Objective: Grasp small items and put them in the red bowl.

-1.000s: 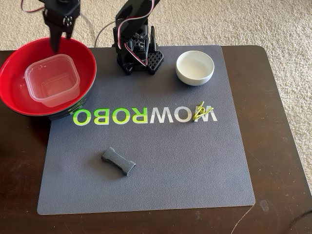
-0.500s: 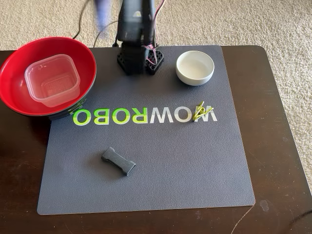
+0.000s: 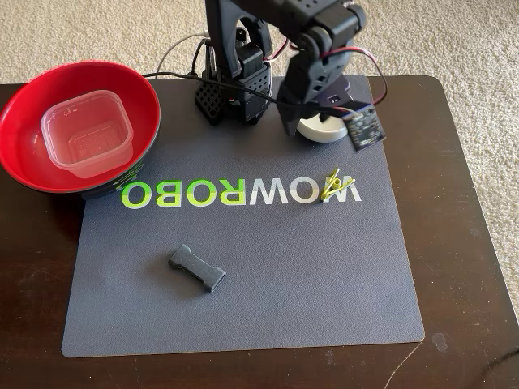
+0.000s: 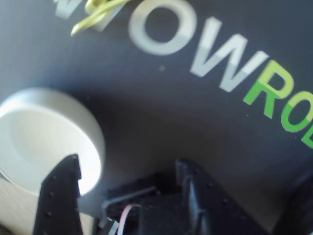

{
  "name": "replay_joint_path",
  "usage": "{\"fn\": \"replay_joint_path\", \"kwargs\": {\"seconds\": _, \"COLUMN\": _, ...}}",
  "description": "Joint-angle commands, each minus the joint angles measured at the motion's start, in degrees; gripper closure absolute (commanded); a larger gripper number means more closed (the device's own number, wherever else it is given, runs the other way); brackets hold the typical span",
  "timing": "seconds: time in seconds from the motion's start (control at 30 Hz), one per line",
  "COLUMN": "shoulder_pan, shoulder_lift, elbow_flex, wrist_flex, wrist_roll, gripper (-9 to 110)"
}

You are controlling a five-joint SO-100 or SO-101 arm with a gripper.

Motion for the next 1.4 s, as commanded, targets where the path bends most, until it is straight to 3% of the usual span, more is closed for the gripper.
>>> {"fn": "replay_joint_path", "kwargs": {"seconds": 0.0, "shoulder_pan": -2.5, "shoulder_lift": 7.4, "elbow_flex": 5.9, "wrist_flex": 0.4, "wrist_roll": 6.9, "gripper": 76}}
{"fn": "replay_joint_path", "kwargs": {"seconds": 0.2, "shoulder_pan": -5.7, "shoulder_lift": 11.5, "elbow_flex": 14.2, "wrist_flex": -2.1, "wrist_roll": 8.8, "gripper": 76}}
{"fn": "replay_joint_path", "kwargs": {"seconds": 0.37, "shoulder_pan": -9.5, "shoulder_lift": 14.1, "elbow_flex": 23.9, "wrist_flex": -11.9, "wrist_roll": 7.4, "gripper": 77}}
{"fn": "replay_joint_path", "kwargs": {"seconds": 0.57, "shoulder_pan": -18.3, "shoulder_lift": 9.3, "elbow_flex": 28.1, "wrist_flex": -23.2, "wrist_roll": -6.0, "gripper": 79}}
{"fn": "replay_joint_path", "kwargs": {"seconds": 0.7, "shoulder_pan": -18.0, "shoulder_lift": 9.1, "elbow_flex": 28.4, "wrist_flex": -30.8, "wrist_roll": -16.2, "gripper": 81}}
{"fn": "replay_joint_path", "kwargs": {"seconds": 0.83, "shoulder_pan": -15.7, "shoulder_lift": 10.9, "elbow_flex": 31.0, "wrist_flex": -33.2, "wrist_roll": -22.9, "gripper": 101}}
{"fn": "replay_joint_path", "kwargs": {"seconds": 1.07, "shoulder_pan": -3.8, "shoulder_lift": 22.0, "elbow_flex": 38.8, "wrist_flex": -35.6, "wrist_roll": -26.0, "gripper": 101}}
{"fn": "replay_joint_path", "kwargs": {"seconds": 1.37, "shoulder_pan": 28.6, "shoulder_lift": 35.8, "elbow_flex": 34.6, "wrist_flex": -35.2, "wrist_roll": -30.8, "gripper": 101}}
